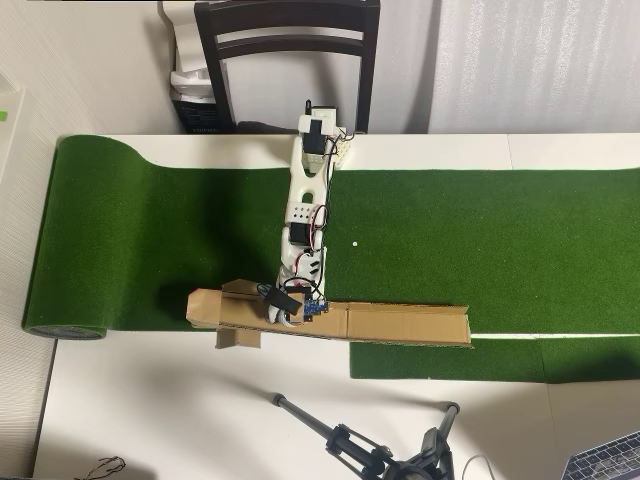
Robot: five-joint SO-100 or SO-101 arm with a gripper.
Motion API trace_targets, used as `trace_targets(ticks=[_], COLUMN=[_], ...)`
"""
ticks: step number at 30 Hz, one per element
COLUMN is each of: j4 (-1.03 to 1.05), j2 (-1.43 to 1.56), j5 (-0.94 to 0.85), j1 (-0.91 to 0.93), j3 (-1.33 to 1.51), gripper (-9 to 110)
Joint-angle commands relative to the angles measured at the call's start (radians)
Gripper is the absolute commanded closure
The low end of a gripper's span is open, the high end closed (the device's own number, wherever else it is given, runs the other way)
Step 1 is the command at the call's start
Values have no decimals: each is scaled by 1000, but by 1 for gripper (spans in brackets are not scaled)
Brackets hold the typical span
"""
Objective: Pick up the golf ball and place it on the gray mark at the back.
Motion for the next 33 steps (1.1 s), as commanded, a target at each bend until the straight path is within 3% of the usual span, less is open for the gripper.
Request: trace_targets(ticks=[1, 5, 10, 13, 28, 33], j4=[-29, -25, -18, -18, 55, 160], j2=[54, 55, 57, 57, 141, 295], j5=[-5, -5, -8, -18, -55, -49], j1=[-3, -3, -3, -5, -17, -44], j3=[-127, -127, -129, -129, -149, -150], gripper=[78, 73, 47, 39, 39, 39])
